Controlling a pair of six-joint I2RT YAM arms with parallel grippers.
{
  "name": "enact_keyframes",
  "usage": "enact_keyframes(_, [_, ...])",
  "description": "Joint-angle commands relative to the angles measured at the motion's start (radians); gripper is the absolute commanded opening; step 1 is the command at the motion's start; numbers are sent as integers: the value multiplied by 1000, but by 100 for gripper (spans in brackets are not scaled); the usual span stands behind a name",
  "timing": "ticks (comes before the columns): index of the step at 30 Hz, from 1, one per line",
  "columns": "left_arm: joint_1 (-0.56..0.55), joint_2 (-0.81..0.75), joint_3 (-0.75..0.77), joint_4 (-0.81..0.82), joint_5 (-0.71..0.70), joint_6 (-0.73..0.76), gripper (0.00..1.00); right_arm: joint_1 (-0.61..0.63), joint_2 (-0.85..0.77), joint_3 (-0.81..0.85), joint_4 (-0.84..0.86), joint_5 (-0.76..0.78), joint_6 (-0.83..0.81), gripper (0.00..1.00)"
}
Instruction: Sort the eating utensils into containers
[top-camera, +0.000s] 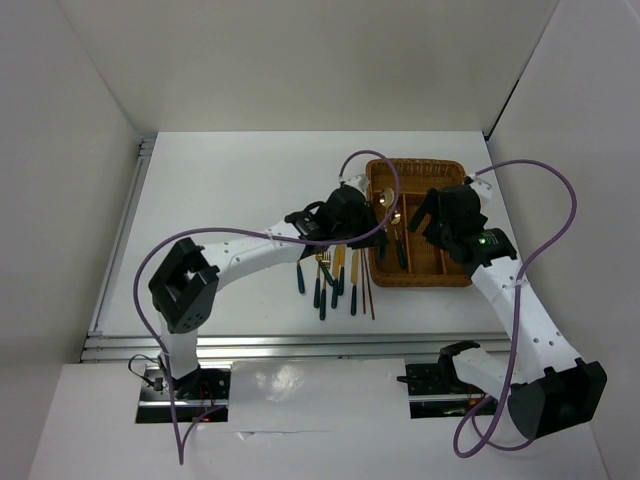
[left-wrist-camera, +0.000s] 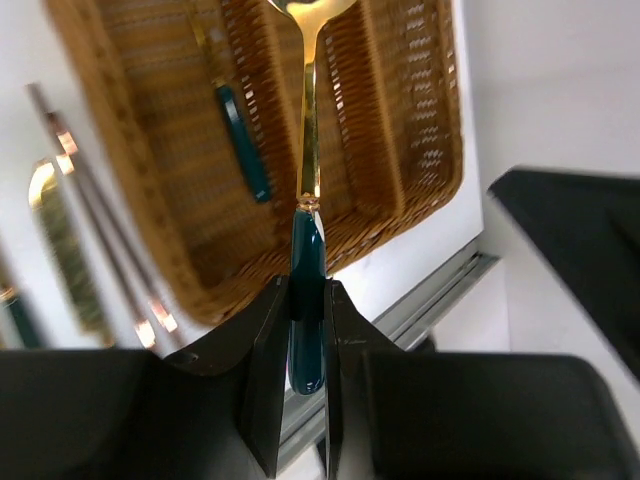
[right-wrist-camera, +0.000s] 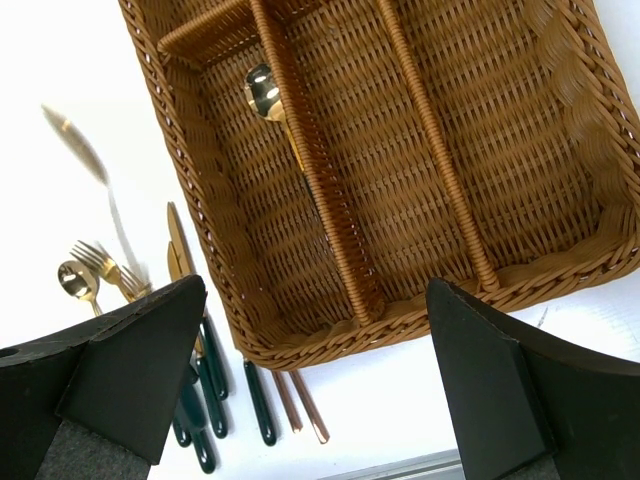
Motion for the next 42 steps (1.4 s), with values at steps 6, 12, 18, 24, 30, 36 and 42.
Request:
enact_keyframes(6, [-18, 200, 158, 74, -82, -75, 0, -3, -15, 34, 5, 17, 2, 99])
enact_keyframes(12, [-18, 240, 178, 79, -94, -66, 15, -3, -45, 43, 5, 6, -7, 99])
enact_keyframes(18, [-18, 287, 261, 7, -85, -32, 44, -3, -45, 43, -4, -12, -7, 99])
enact_keyframes(24, [-18, 276, 307, -77, -94, 6, 70, -3, -55, 53, -4, -22, -7, 99])
enact_keyframes(30, [-18, 95, 202, -153, -128, 65, 76, -3, -76, 74, -35, 4, -7, 99])
enact_keyframes(36, [80, -263, -182, -191, -128, 103, 76, -3, -116, 83, -24, -14, -30, 99])
enact_keyframes(42, [120, -365, -362, -341, -252, 126, 75, -3, -97, 54, 8, -80, -41, 99])
